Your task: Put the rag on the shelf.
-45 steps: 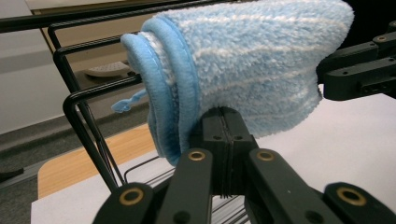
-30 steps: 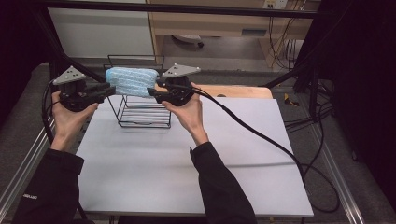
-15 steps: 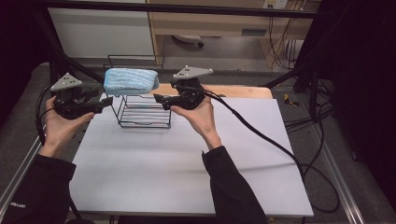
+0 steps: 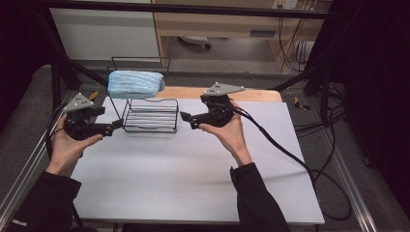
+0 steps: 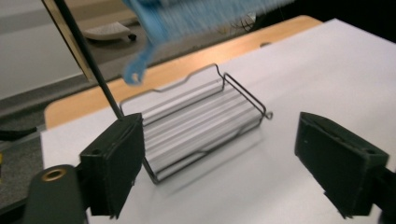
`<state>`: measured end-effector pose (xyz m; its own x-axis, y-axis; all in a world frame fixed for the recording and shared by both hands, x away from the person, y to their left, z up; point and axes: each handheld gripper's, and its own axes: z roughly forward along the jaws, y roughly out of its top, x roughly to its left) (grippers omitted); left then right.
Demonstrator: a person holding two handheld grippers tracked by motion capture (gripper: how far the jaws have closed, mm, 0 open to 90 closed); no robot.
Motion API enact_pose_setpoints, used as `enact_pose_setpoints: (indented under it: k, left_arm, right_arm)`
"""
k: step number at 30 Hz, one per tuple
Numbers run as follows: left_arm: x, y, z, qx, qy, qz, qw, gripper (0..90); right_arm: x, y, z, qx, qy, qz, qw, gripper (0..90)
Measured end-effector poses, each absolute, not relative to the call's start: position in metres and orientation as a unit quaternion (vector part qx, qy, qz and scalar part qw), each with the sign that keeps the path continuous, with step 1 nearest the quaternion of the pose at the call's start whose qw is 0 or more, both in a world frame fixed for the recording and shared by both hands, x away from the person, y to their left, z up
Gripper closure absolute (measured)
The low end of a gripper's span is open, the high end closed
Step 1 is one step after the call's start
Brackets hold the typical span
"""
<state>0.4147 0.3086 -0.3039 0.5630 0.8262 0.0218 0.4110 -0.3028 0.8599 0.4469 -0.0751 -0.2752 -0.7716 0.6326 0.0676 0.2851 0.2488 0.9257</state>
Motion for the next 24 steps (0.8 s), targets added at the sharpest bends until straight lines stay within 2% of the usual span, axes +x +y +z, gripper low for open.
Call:
enact_pose_setpoints:
  k: [6,24]
  left_arm:
    - [0.41,0.303,-0.33,0.775,0.406,0.219,0.431,10.9]
    - [0.39,0.274,-0.394,0.79,0.387,0.178,0.442,10.7]
  right_arm:
    - [0.438,-0.106,-0.296,0.314,0.772,0.529,0.161,4.5]
    - [0.406,-0.192,-0.362,0.369,0.77,0.499,0.146,0.6]
